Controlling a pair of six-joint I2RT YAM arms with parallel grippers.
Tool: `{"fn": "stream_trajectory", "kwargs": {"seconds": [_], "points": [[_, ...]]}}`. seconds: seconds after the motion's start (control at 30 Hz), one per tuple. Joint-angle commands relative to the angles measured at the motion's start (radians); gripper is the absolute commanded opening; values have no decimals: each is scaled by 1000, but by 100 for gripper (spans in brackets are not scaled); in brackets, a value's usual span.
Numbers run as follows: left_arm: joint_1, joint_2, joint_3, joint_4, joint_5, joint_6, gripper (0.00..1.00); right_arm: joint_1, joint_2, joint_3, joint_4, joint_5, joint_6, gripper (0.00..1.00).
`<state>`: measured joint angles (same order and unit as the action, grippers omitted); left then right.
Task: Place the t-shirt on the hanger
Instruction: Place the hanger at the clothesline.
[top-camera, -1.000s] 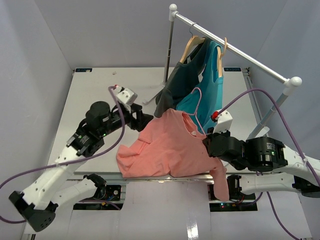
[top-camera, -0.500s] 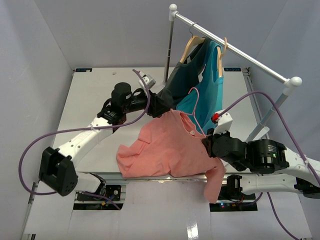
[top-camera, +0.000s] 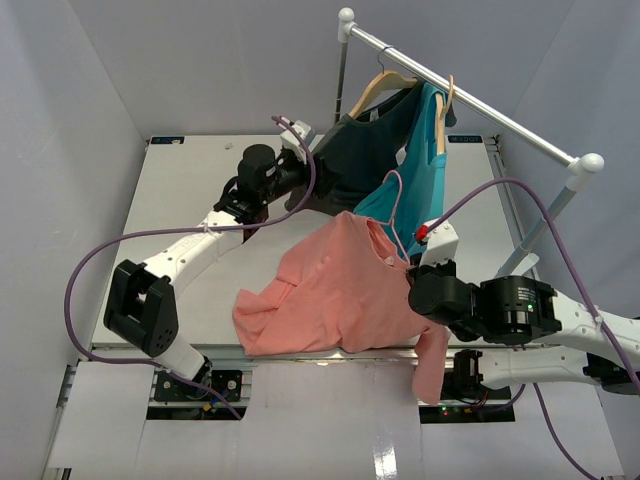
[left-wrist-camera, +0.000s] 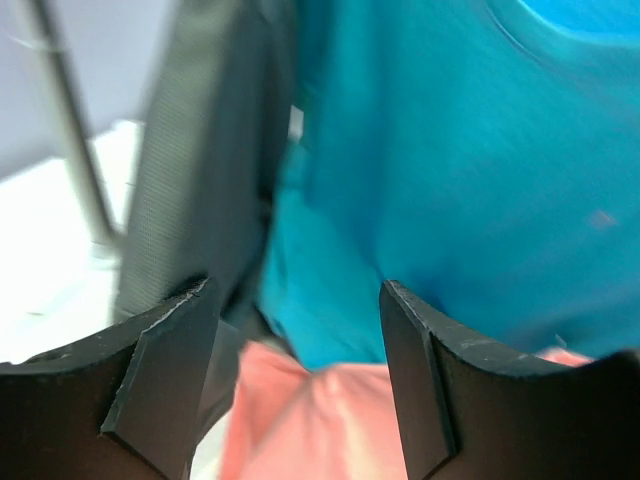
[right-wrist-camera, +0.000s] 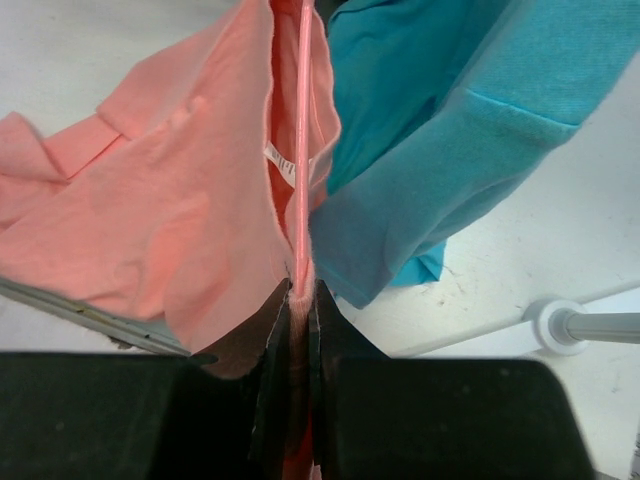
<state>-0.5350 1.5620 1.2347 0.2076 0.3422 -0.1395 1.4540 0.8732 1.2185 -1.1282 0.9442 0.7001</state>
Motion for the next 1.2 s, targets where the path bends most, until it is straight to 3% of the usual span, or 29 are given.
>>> {"fn": "stream_trajectory", "kwargs": {"seconds": [0.0,0.23,0.43,0.67,0.87,1.17], "points": [[9,-21,46,-30,-125,44,77,-1,30,78,-55,176,83,8],[10,-131,-61,5,-74,-10,78,-75,253,258,-49,302,56,8],[9,-237,-134,-60,77,-67,81,-178,453,469,-28,309,-8,8],[8,-354,-168,-137,64,-76,82,-255,608,634,-21,297,-54,8],[7,-407,-153,-234,16,-66,83,-294,633,730,-19,272,-96,8],[7,-256,-113,-207,-1,-69,84,-338,602,690,-73,221,-120,8]]}}
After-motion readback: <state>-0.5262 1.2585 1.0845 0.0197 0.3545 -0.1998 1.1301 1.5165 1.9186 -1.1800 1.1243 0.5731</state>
